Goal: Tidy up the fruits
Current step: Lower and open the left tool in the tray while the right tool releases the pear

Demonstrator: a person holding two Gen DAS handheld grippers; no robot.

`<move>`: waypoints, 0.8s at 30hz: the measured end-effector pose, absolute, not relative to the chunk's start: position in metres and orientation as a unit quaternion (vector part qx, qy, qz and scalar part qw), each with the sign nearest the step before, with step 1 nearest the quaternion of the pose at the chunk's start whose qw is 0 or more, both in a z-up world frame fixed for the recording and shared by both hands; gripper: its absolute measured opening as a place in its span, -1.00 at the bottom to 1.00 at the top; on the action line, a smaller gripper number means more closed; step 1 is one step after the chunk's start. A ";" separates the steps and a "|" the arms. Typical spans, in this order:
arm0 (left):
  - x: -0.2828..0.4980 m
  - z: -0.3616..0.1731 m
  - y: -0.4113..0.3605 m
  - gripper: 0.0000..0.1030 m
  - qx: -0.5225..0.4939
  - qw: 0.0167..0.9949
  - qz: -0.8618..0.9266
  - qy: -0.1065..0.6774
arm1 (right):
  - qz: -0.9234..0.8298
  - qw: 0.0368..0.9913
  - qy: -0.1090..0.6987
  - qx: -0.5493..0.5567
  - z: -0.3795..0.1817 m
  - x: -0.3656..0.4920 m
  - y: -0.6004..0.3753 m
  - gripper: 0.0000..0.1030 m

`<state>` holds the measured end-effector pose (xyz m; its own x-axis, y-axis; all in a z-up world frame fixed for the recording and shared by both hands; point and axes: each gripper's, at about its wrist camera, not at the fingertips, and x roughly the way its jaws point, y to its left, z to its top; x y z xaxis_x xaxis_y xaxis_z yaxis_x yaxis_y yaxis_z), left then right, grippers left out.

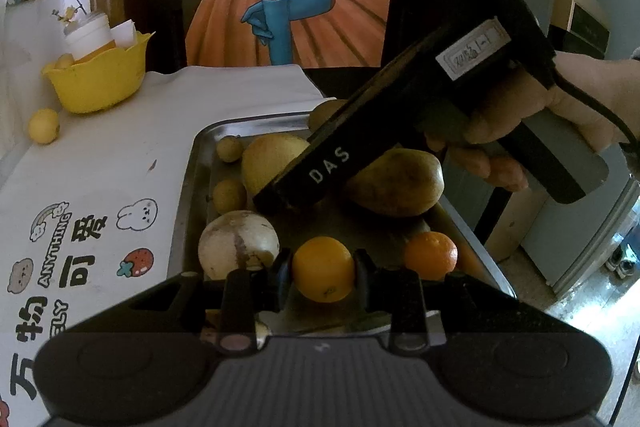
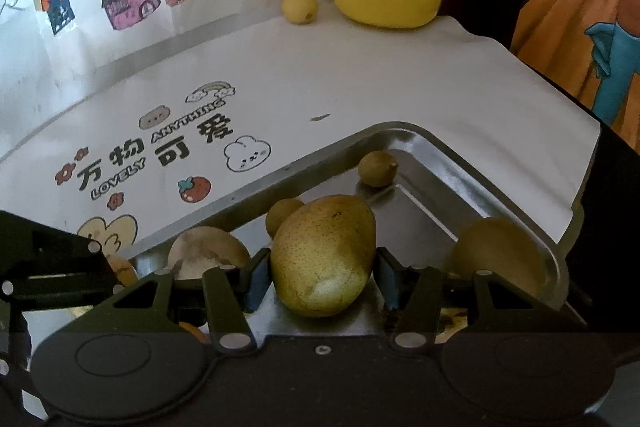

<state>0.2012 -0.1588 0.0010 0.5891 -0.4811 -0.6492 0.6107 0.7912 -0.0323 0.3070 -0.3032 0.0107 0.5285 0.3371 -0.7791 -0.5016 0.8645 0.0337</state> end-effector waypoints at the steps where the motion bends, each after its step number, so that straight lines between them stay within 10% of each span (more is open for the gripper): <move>1: 0.201 0.001 -0.159 -0.31 0.097 0.886 -0.307 0.333 | 0.242 0.868 0.422 -0.100 0.010 0.307 -0.302 0.09; 24: 0.195 0.004 -0.170 -0.19 0.121 0.886 -0.286 0.344 | 0.228 0.847 0.444 -0.183 0.005 0.309 -0.279 0.24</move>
<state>0.1947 -0.1699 0.0043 0.5997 -0.4241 -0.6786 0.5909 0.8065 0.0182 0.3090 -0.2793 0.0052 0.5015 0.2241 -0.8356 -0.5483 0.8294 -0.1067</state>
